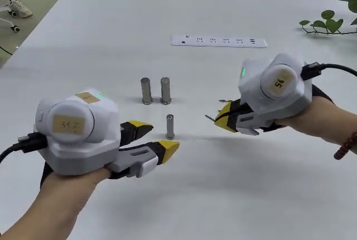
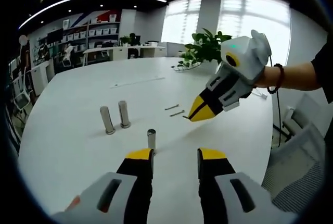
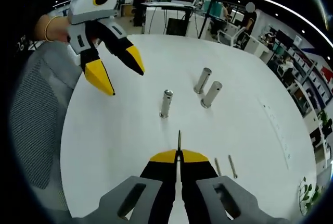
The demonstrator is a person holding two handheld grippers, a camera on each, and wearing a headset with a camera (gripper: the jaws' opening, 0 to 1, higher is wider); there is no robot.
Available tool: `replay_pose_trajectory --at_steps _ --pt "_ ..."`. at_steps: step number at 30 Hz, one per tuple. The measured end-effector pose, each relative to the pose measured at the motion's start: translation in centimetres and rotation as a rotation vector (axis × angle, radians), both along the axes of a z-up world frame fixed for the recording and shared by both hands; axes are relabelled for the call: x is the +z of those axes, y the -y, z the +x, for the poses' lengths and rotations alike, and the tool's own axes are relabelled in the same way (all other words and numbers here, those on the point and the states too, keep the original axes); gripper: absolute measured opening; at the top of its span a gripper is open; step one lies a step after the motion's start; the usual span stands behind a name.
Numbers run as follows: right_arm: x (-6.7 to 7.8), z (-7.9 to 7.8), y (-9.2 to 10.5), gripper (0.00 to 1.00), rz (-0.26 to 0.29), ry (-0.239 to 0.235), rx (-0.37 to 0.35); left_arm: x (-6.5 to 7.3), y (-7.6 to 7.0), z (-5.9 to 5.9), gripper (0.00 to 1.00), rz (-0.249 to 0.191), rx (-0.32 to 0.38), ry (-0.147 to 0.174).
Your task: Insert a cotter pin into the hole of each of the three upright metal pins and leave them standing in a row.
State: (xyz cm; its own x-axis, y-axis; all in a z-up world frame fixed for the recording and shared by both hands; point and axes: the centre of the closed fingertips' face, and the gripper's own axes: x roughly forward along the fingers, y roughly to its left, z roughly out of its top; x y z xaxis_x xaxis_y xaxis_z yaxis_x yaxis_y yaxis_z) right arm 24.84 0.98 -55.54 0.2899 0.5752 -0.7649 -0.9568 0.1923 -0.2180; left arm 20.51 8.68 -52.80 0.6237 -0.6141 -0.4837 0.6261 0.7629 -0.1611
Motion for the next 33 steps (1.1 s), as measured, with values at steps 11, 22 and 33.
replay_pose_trajectory --at_steps 11,22,33 --pt "0.4 -2.4 -1.2 0.00 0.019 0.032 0.095 -0.5 2.1 -0.7 0.27 -0.024 -0.054 -0.042" --pt "0.4 -4.4 -2.1 0.00 -0.002 0.099 0.201 -0.1 3.5 -1.2 0.16 -0.141 -0.036 -0.128" --pt "1.3 -5.6 -3.2 0.00 0.002 0.150 0.280 0.0 3.8 -1.5 0.08 -0.208 -0.012 -0.196"
